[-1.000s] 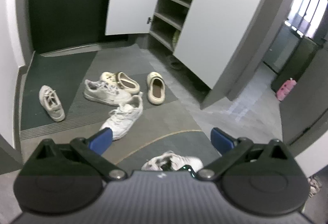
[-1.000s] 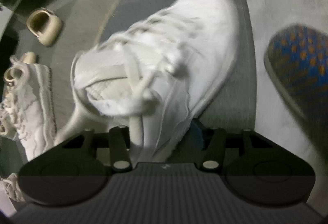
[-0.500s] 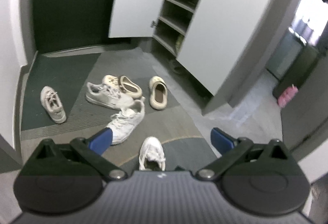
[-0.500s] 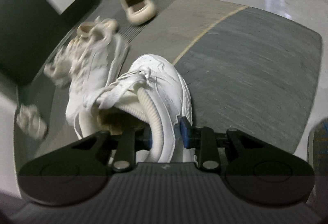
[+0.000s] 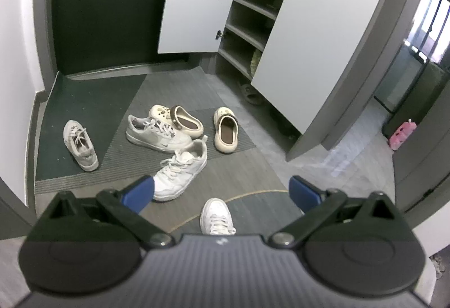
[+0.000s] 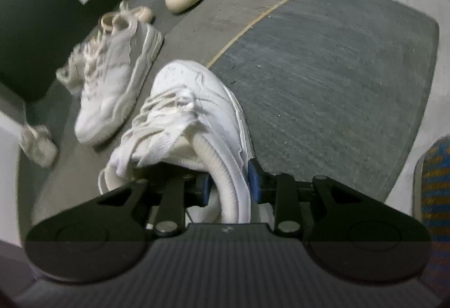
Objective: Organize scattered shoes
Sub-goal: 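Carry the white sneaker with the right tool and set it beside the other sneaker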
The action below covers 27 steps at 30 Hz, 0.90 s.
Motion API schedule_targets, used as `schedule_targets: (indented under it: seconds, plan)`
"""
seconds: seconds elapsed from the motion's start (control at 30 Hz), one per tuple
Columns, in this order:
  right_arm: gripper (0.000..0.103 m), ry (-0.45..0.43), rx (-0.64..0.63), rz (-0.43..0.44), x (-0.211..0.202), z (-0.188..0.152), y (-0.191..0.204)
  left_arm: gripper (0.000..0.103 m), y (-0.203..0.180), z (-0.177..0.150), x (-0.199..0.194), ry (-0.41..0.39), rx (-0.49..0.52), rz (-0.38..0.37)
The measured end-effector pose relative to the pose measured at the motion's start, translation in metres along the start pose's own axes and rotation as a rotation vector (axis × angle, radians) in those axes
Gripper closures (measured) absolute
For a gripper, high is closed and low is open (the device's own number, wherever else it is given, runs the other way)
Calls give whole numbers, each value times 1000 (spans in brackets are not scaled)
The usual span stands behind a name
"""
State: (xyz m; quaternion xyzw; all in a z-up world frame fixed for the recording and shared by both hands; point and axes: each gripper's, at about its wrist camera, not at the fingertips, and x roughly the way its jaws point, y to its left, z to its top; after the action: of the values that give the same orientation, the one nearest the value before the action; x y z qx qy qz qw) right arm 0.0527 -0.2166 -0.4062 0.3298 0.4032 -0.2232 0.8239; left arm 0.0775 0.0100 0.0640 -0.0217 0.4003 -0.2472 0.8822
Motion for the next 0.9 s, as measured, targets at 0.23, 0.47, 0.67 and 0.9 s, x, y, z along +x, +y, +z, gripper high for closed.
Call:
schedule_targets:
  seconds: [0.23,0.47,0.67,0.9]
  plan:
    - [56,-52,-325,-85,6,-9,19,0,6,-2,0,11,-20,6]
    - [45,-172,-339,-59,-13,-25,11,0,4,1,-1,-58,56,156]
    - [45,-174,-430,-49,-7,-22,21,0,7,10,-2,-63,21,166]
    - [46,-124,-452,-6,18,-8,23,0,-8,4,-12,-125,106,212]
